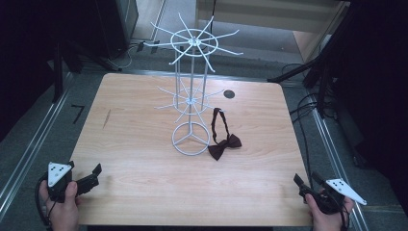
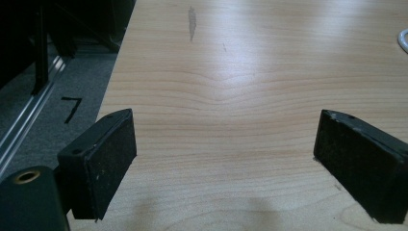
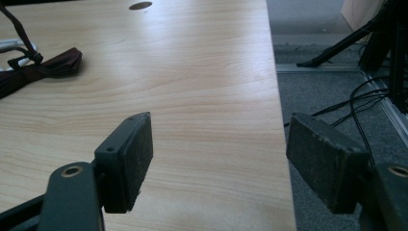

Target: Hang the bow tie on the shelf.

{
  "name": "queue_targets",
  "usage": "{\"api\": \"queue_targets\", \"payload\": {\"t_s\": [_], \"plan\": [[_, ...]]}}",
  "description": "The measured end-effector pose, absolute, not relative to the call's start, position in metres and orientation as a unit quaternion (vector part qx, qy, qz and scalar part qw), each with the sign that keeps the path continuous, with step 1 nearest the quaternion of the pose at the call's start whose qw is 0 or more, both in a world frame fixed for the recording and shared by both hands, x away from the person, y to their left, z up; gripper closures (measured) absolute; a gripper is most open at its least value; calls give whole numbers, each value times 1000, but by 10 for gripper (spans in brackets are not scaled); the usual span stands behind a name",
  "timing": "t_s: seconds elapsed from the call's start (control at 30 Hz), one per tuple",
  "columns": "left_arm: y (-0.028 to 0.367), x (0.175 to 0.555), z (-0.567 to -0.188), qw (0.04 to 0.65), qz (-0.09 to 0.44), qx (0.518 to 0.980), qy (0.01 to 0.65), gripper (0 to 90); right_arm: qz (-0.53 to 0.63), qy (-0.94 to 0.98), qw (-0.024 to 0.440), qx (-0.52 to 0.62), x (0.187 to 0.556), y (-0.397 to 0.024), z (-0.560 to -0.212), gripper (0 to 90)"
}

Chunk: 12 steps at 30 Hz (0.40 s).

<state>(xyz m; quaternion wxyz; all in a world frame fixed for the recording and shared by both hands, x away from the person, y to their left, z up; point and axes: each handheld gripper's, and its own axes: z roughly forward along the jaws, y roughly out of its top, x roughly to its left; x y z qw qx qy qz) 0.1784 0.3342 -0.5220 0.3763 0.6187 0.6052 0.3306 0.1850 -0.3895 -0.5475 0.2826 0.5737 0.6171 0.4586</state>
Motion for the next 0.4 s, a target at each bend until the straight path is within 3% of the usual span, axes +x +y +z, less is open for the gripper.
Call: {"api": "queue_targets", "payload": {"t_s": [0.4], "plan": [[333,179,-522,371,330,620,607,83,457,612,289,577,182,-389,-551,249]]}}
